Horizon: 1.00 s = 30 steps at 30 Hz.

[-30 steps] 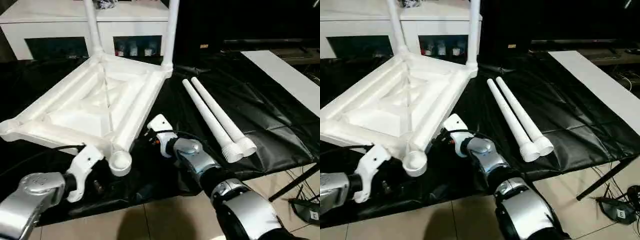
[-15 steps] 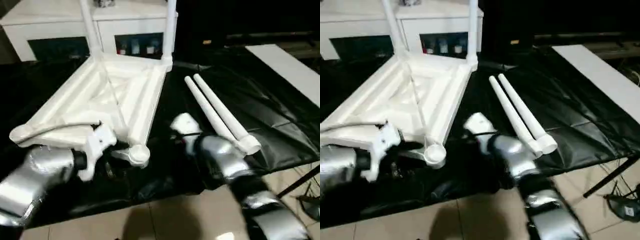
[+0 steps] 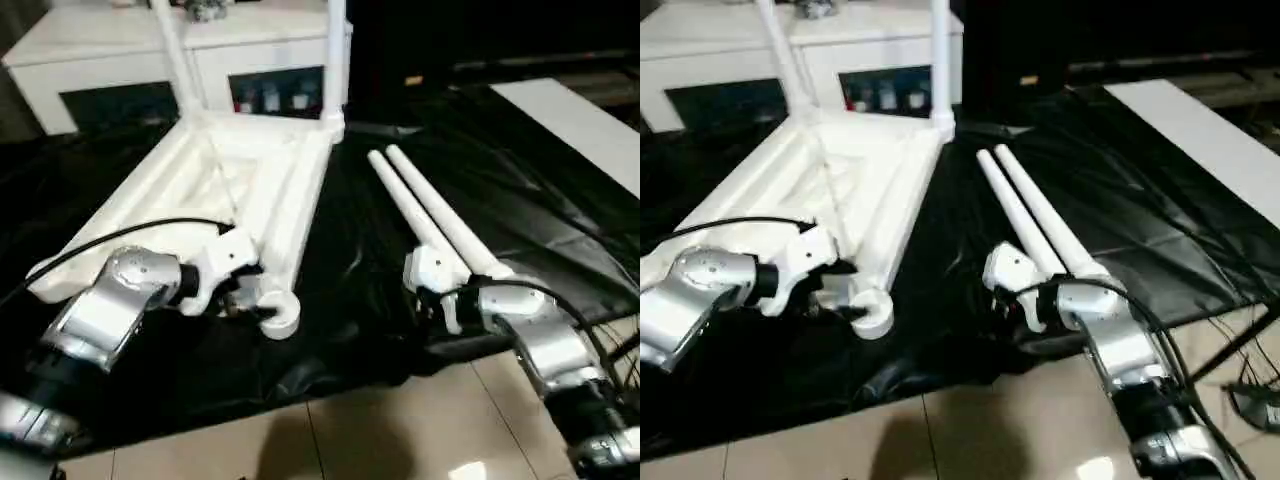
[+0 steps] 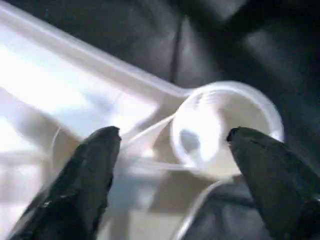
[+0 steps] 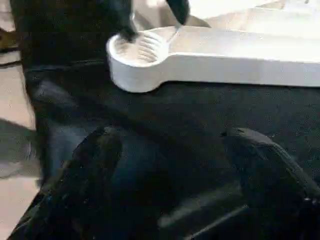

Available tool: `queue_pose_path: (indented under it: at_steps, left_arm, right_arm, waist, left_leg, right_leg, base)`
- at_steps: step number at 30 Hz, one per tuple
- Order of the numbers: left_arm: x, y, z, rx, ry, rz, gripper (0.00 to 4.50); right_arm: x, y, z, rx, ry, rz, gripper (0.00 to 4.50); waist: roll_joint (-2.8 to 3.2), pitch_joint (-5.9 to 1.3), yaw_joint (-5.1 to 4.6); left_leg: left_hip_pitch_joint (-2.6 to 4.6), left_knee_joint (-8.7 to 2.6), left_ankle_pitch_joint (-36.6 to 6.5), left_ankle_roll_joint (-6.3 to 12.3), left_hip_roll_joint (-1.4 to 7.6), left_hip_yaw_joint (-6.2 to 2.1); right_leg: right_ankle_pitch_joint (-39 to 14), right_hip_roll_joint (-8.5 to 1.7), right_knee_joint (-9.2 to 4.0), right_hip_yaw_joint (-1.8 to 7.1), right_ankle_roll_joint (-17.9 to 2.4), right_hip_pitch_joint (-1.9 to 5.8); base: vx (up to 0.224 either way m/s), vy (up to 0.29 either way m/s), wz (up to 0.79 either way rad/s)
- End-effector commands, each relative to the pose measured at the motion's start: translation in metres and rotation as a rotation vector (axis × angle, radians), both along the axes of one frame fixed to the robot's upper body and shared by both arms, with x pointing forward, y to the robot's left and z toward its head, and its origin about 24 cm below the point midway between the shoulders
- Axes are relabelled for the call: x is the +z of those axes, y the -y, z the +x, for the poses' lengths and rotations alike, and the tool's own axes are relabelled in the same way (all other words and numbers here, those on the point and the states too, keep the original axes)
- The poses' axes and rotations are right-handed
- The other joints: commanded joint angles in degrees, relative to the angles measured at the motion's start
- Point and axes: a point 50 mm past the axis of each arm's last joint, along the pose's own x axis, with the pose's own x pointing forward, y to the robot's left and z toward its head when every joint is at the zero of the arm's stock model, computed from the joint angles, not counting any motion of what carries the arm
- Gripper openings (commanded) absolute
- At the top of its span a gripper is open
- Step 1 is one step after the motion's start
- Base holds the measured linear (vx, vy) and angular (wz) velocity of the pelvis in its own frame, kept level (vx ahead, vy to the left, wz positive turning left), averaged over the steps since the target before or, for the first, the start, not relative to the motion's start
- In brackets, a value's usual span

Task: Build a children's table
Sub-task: Rotate table base

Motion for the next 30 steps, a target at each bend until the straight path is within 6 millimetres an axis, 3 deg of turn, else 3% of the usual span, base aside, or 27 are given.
queue_pose_path:
  at_steps: [1, 4, 11, 12, 14, 19, 21, 22, 30]
  left_arm:
    - [-0.004, -0.007, 0.003, -0.03, -0.029, 0.077, 3.79]
    - [-0.007, -0.018, 0.007, -0.051, -0.065, 0.17, 3.67]
    - [0.001, -0.029, 0.005, -0.048, -0.096, 0.153, 3.15]
    - [0.007, -0.03, 0.005, -0.049, -0.101, 0.108, 3.02]
    - [0.011, -0.03, 0.005, -0.052, -0.105, 0.077, 2.91]
    - [0.023, -0.039, 0.004, -0.07, -0.106, 0.076, 2.46]
    - [0.023, -0.042, 0.002, -0.074, -0.116, 0.093, 2.39]
    - [0.021, -0.044, 0.0, -0.076, -0.128, 0.107, 2.39]
    - [-0.008, -0.043, 0.001, -0.111, -0.11, 0.256, 2.39]
  right_arm:
    - [0.008, -0.003, -0.006, 0.045, -0.005, 0.003, 3.69]
    - [0.014, -0.002, -0.014, 0.063, -0.036, 0.002, 3.69]
    - [0.017, -0.001, -0.02, 0.075, -0.055, -0.004, 3.69]
    - [0.018, -0.001, -0.021, 0.074, -0.059, -0.007, 3.69]
    - [0.018, -0.001, -0.022, 0.073, -0.062, -0.009, 3.69]
    - [0.02, -0.002, -0.022, 0.079, -0.074, -0.015, 3.69]
    - [0.02, -0.003, -0.022, 0.083, -0.075, -0.018, 3.69]
    - [0.02, -0.003, -0.021, 0.087, -0.076, -0.02, 3.69]
    - [0.019, -0.007, -0.021, 0.096, -0.077, -0.027, 3.69]
  waist:
    - [0.88, -4.17, 0.42]
    - [0.94, -4.07, 0.35]
    - [1.13, -4.03, -0.24]
    - [0.95, -4.06, -0.26]
    - [1.25, -4.23, -0.21]
    - [0.56, -4.29, 0.28]
    - [0.82, -4.26, 0.48]
    - [0.52, -4.24, 0.61]
    - [0.58, -4.15, 0.84]
  left_leg:
    - [0.55, -3.43, -8.3, 3.25, 0.17, -0.12]
    - [0.49, -3.71, -10.01, 2.27, 0.32, -0.17]
    - [0.52, -3.84, -11.8, 1.07, 0.38, -0.18]
    - [0.48, -3.86, -11.22, 1.17, 0.44, -0.15]
    - [0.55, -3.79, -10.16, 1.35, 0.48, -0.17]
    - [0.55, -3.72, -8.53, 2.44, 0.54, -0.03]
    - [0.57, -3.72, -8.51, 2.33, 0.57, 0.01]
    - [0.57, -3.77, -8.52, 2.25, 0.57, 0.02]
    - [0.51, -3.8, -9.33, 1.46, 0.53, -0.01]
  right_leg:
    - [2.44, -2.31, -3.7, 1.76, -15.55, 3.46]
    - [0.16, -2.47, -3.88, 1.77, -15.63, 3.5]
    - [-6.22, -2.71, -4.35, 1.95, -14.57, 3.34]
    - [-5.64, -2.68, -4.31, 1.99, -14.68, 3.32]
    - [-3.55, -2.65, -4.02, 1.95, -15.14, 3.24]
    - [-0.78, -2.65, -3.74, 1.89, -15.7, 3.18]
    - [-1.29, -2.72, -3.7, 1.9, -15.49, 3.05]
    - [-1.98, -2.77, -3.75, 1.91, -15.29, 3.07]
    - [-4.32, -2.89, -4.07, 2.05, -13.69, 3.05]
  base:
    - [0.0, 0.0, 0.0]
    - [0.0, 0.0, 0.0]
    - [0.0, 0.0, 0.0]
    - [0.0, 0.0, 0.0]
    - [0.0, 0.0, 0.0]
    - [0.0, 0.0, 0.0]
    - [0.0, 0.0, 0.0]
    - [0.0, 0.0, 0.0]
    - [0.0, 0.0, 0.0]
